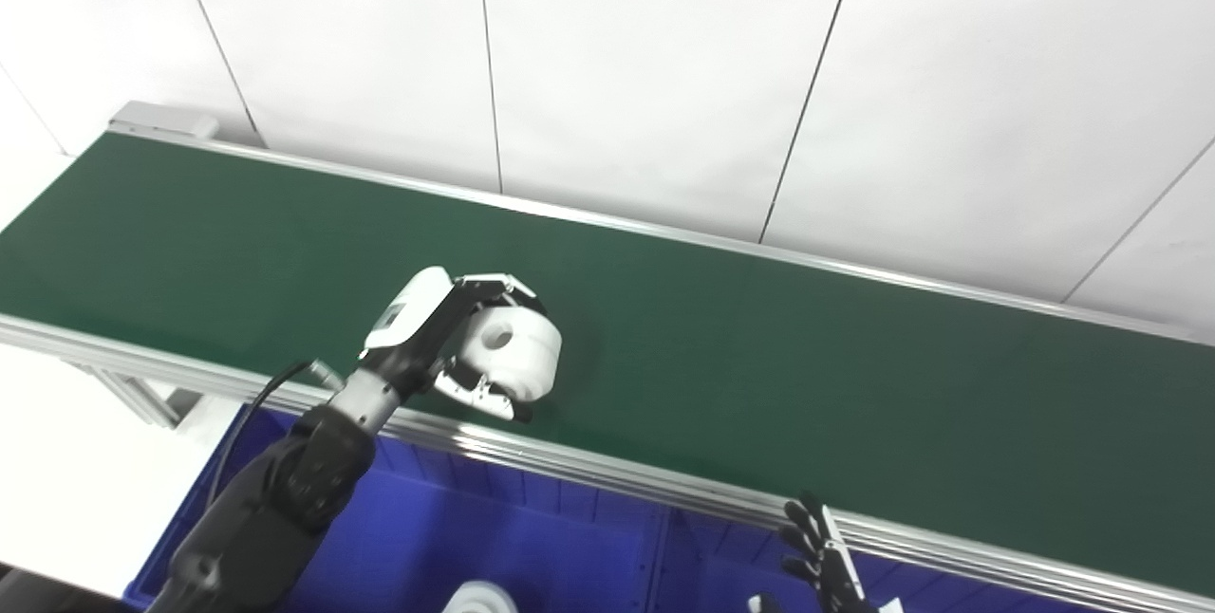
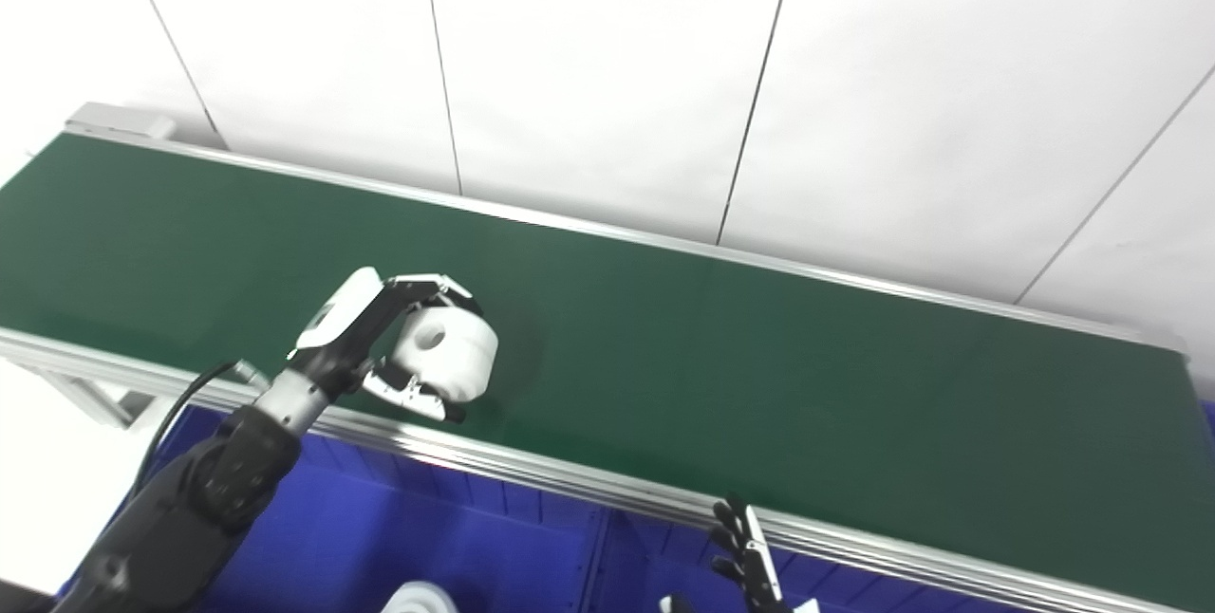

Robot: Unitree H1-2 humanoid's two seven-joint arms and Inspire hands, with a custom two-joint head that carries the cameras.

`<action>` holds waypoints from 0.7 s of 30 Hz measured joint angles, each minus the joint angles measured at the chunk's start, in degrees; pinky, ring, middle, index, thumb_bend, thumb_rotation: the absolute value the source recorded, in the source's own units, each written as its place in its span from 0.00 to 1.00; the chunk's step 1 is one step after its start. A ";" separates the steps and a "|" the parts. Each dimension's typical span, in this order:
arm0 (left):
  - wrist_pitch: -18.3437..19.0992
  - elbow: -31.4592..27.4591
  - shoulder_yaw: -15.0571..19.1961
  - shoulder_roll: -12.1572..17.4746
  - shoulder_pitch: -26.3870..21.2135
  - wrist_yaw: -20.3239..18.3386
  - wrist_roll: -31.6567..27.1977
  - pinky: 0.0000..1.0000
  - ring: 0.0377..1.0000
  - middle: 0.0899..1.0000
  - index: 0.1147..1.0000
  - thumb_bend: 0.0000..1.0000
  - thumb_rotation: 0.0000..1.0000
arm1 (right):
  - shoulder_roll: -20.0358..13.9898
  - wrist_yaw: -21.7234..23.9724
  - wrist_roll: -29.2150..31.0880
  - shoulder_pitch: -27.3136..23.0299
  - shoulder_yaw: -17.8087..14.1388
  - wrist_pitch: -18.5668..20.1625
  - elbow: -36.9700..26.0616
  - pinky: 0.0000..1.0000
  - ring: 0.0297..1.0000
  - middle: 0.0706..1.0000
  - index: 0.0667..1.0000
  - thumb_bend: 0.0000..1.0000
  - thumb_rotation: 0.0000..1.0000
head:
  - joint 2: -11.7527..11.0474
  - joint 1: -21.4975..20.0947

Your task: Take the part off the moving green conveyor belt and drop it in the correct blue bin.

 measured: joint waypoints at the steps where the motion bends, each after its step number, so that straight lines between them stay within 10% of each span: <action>1: -0.87 -1.59 -0.09 -0.19 1.30 -0.30 -0.95 0.36 0.39 0.44 0.45 0.50 0.00 | 0.13 0.00 -0.05 0.24 -0.01 0.38 -0.73 0.82 0.88 0.92 0.97 0.55 0.69 | 1.57 -1.13; 11: 3.00 -18.24 -3.41 -1.71 14.38 -7.79 -4.16 0.32 0.37 0.44 0.46 0.49 0.00 | 0.49 1.63 -0.71 1.38 0.15 4.90 -5.40 0.84 0.89 0.92 0.97 0.61 0.73 | 8.17 -7.03; 21: 9.49 -17.63 -7.00 -0.03 15.44 -16.19 1.64 0.40 0.39 0.46 0.44 0.50 0.00 | 0.89 2.39 -1.38 1.41 0.25 7.93 -7.20 0.84 0.89 0.93 0.97 0.63 0.77 | 10.37 -6.86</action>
